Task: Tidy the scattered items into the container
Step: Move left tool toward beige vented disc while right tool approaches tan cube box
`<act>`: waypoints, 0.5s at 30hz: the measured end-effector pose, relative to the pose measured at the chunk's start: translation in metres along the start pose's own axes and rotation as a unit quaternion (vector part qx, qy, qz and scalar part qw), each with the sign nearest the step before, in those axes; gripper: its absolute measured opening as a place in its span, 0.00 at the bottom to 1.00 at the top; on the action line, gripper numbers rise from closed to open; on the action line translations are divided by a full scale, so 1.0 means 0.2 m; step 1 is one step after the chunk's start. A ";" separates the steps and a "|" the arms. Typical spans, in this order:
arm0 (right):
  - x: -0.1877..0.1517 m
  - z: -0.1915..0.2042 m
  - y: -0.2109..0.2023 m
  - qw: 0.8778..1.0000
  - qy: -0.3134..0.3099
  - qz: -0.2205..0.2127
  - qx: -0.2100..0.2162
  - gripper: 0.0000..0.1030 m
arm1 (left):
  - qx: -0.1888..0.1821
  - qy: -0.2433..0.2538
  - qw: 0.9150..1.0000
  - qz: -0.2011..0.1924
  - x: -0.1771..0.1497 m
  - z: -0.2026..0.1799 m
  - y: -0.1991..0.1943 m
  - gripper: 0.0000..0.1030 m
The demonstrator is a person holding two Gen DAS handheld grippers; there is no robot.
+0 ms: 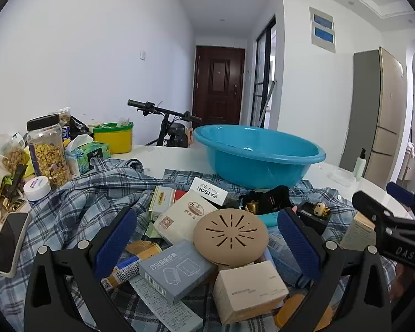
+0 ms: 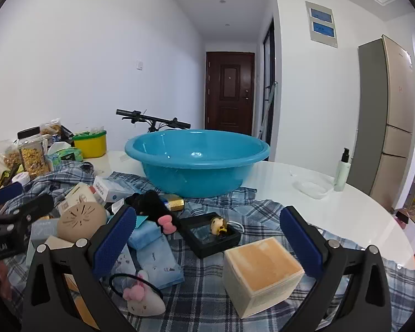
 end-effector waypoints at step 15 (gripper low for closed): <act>0.52 -0.04 0.00 1.000 0.004 -0.013 0.004 1.00 | 0.008 -0.007 1.000 -0.027 0.58 -0.01 -0.02 1.00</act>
Point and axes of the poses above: each gripper's, at about its wrist camera, not at the fingertips, and y roughly the way its jaws point, z to its left, x to its top, the point moved 5 cm from there along y, roughly the way its jaws point, and after that the axes turned 7 degrees about -z, right-handed, at the moved point
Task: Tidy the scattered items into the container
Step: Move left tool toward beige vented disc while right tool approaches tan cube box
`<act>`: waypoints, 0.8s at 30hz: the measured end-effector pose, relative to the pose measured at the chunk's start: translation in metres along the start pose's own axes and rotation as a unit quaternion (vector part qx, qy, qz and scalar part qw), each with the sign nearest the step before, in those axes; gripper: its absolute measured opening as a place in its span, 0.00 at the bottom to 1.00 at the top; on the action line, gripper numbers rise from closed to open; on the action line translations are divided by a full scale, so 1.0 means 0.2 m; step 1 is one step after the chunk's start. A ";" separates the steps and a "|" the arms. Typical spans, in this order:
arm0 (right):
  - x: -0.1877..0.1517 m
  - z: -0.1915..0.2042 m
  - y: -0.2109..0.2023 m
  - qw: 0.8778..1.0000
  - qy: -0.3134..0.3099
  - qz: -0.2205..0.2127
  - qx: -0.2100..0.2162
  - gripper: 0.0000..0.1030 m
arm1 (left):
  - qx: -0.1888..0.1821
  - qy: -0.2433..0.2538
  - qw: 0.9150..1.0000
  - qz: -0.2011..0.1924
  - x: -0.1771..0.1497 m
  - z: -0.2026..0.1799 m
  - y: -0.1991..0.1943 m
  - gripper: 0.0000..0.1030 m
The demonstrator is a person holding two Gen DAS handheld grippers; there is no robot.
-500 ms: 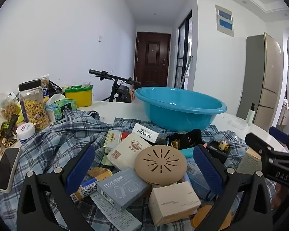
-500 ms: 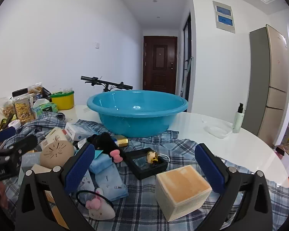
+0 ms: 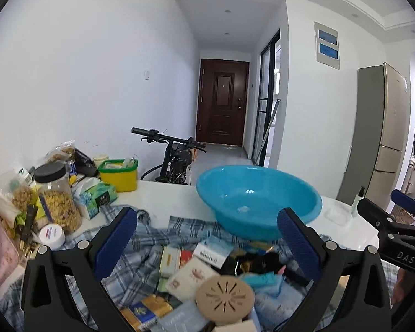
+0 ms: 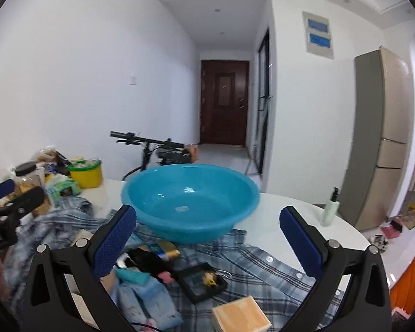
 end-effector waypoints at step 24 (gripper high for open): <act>-0.11 0.02 0.24 0.989 -0.012 0.150 0.012 1.00 | -0.024 0.029 0.988 0.147 -0.10 -0.04 0.27 1.00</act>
Point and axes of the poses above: each gripper's, at about its wrist camera, not at the fingertips, and y roughly the way its jaws point, z to its left, x to its top, the point moved 5 cm from there along y, roughly the way its jaws point, and after that the axes turned 7 degrees about -z, right-handed, at the moved point
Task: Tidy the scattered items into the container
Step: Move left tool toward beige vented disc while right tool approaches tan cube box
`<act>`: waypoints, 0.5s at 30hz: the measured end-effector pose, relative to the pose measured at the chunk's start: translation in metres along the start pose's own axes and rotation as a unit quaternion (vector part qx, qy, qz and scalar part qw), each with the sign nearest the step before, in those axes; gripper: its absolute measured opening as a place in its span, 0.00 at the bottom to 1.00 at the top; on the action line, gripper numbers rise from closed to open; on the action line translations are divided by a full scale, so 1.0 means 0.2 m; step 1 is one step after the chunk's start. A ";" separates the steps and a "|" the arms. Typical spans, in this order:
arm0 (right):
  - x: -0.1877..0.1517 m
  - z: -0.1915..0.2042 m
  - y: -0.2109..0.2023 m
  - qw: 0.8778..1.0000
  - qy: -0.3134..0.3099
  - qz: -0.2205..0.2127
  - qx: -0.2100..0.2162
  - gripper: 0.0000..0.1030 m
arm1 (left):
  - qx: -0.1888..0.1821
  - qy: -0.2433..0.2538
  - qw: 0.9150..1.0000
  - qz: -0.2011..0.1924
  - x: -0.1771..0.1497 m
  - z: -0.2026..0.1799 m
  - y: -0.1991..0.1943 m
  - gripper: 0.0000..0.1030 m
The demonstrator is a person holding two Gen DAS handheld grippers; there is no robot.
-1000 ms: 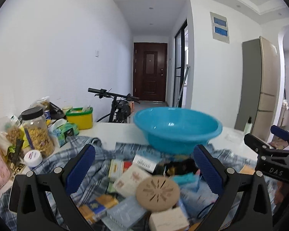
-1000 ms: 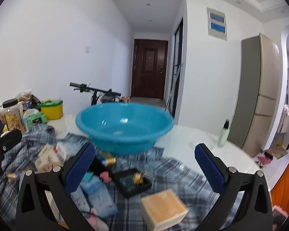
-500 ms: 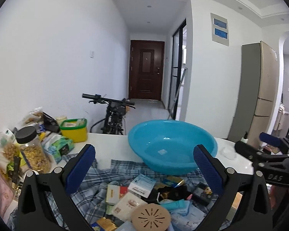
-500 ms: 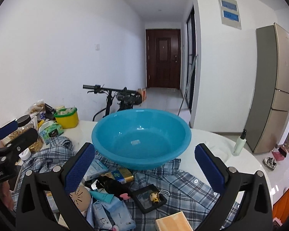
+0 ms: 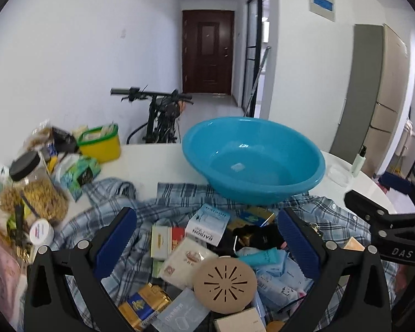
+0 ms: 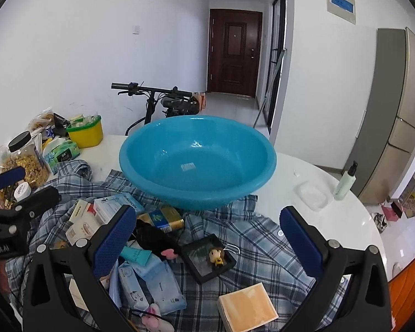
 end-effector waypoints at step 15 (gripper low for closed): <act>-0.23 -0.13 0.00 0.999 0.036 0.026 -0.028 1.00 | -0.017 -0.005 0.996 0.090 -0.35 0.00 0.13 1.00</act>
Point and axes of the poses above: each gripper's, at about its wrist camera, not at the fingertips, and y roughly the way its jaws point, z to its left, x to its top, the point moved 5 cm from there along y, roughly the way its jaws point, and after that the axes turned 7 degrees about -z, right-handed, at the moved point
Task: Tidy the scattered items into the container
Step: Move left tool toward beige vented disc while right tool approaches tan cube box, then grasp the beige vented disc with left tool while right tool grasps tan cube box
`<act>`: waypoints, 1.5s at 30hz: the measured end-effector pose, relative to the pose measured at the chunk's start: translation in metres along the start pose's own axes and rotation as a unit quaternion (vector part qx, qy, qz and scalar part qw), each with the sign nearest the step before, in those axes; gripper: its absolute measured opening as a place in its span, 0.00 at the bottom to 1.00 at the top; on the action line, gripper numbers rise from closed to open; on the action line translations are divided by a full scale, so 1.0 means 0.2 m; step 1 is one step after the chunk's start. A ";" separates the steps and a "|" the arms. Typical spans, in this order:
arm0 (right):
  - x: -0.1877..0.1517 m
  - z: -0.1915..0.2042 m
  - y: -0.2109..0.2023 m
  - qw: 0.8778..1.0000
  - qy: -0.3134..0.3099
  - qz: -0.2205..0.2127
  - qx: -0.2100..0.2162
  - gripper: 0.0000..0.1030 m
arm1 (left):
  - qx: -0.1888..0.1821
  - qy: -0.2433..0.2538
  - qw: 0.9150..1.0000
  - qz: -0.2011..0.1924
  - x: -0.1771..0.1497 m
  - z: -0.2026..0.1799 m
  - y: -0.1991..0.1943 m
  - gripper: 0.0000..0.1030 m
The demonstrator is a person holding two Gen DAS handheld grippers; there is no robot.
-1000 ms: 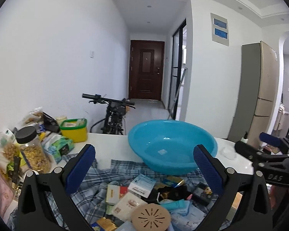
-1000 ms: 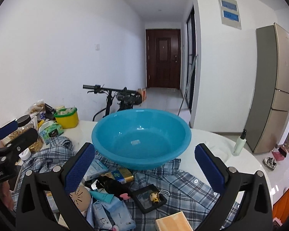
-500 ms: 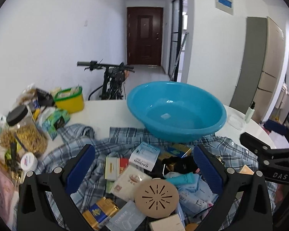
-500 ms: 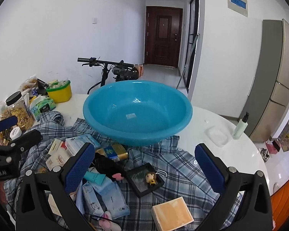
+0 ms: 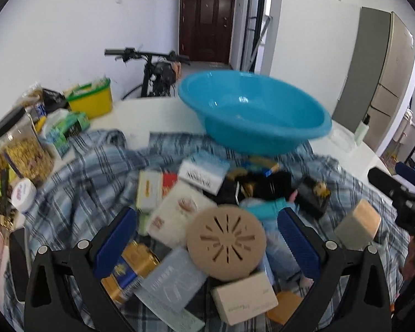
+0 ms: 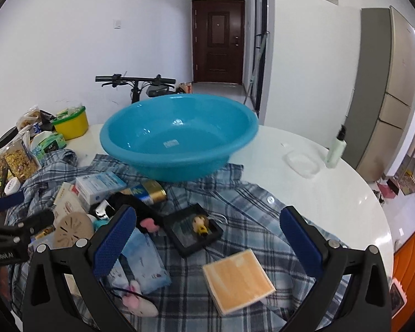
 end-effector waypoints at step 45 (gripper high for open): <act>-0.25 -0.24 -0.02 0.998 0.029 0.042 -0.030 1.00 | -0.051 0.007 0.995 0.085 -0.20 -0.07 0.33 0.77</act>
Point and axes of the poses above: each gripper's, at about its wrist camera, not at the fingertips, and y roughly the way its jaws point, z to its left, x to its top, the point moved 5 cm from there along y, roughly the way its jaws point, and after that the axes turned 7 degrees about -z, right-handed, at the moved point
